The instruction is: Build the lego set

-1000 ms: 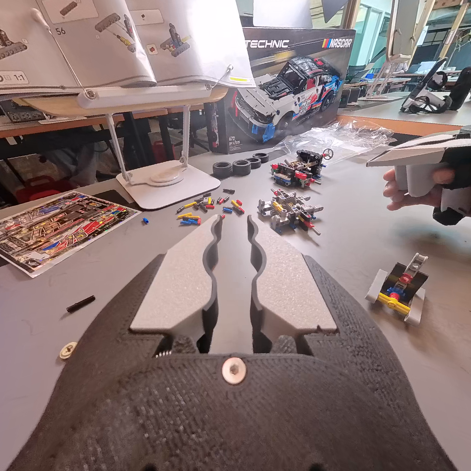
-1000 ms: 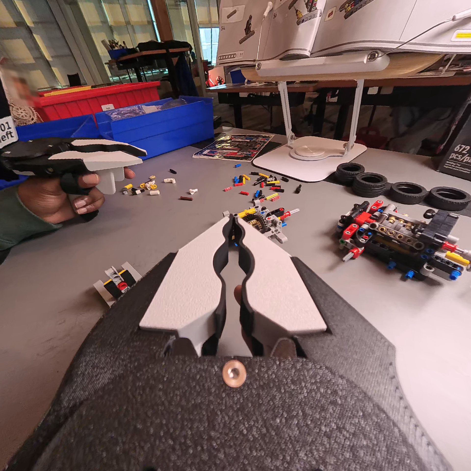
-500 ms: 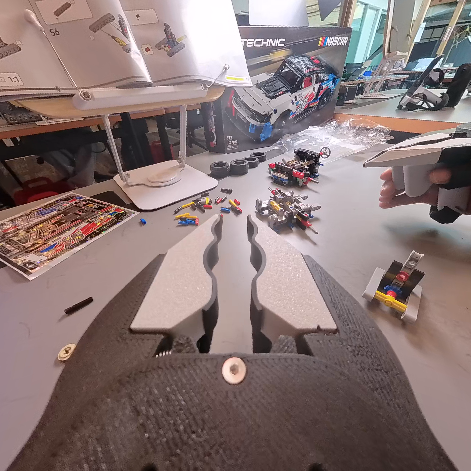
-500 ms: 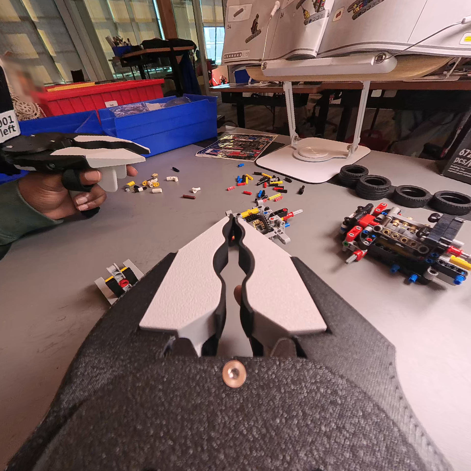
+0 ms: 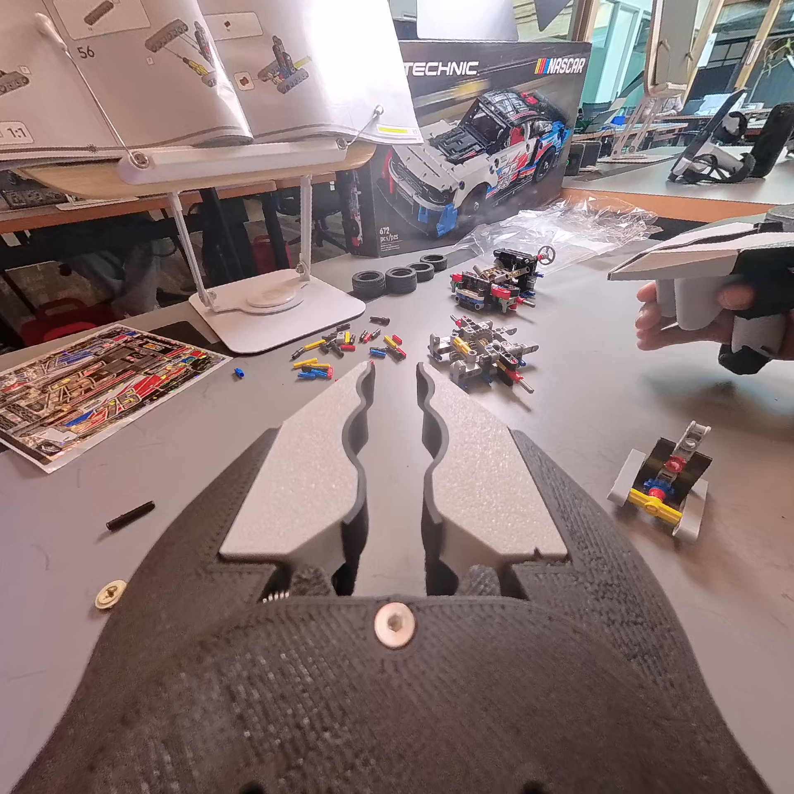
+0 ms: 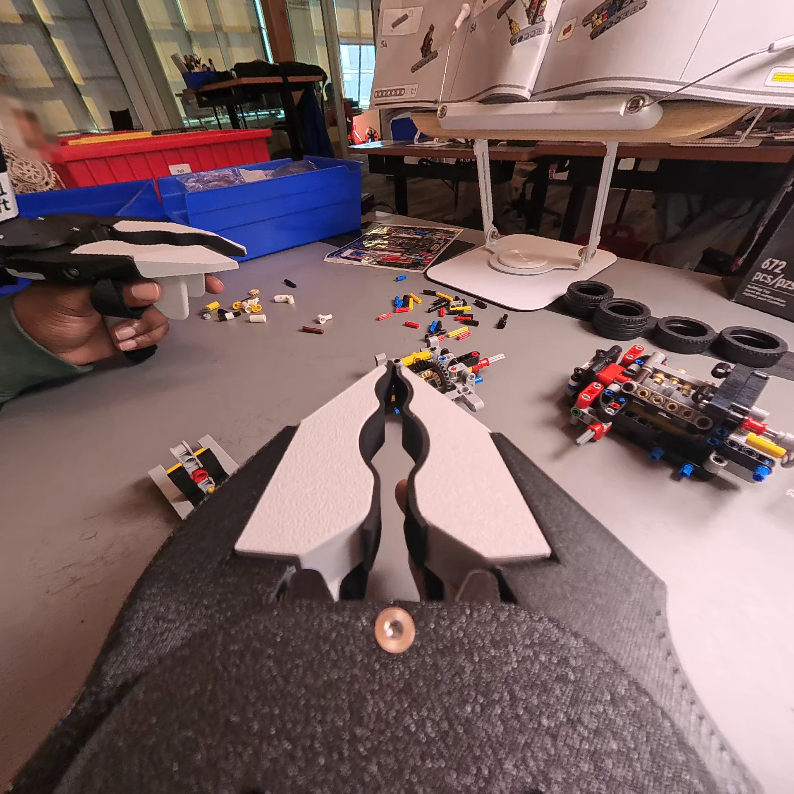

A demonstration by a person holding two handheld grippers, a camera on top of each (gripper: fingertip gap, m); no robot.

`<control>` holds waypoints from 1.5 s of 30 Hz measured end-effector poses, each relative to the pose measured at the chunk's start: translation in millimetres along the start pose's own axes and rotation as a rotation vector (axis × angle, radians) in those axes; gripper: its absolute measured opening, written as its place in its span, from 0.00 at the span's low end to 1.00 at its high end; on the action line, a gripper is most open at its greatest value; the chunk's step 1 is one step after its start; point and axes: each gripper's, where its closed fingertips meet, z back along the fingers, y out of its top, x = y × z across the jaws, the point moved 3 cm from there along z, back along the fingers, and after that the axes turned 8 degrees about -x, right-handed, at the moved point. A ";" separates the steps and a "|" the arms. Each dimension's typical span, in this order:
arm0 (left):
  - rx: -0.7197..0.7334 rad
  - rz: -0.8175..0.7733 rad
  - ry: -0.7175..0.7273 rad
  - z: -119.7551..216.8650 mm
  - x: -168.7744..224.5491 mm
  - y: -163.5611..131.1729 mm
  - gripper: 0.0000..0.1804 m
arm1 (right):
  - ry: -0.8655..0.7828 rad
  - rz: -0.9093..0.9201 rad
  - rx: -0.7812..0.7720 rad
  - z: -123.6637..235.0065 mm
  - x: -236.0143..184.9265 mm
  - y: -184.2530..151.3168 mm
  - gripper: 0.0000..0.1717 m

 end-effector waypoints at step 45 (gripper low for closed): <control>-0.367 -0.122 0.276 113.0 -53.8 22.2 0.01 | -0.020 0.075 -0.007 -5.4 -0.7 -1.6 0.31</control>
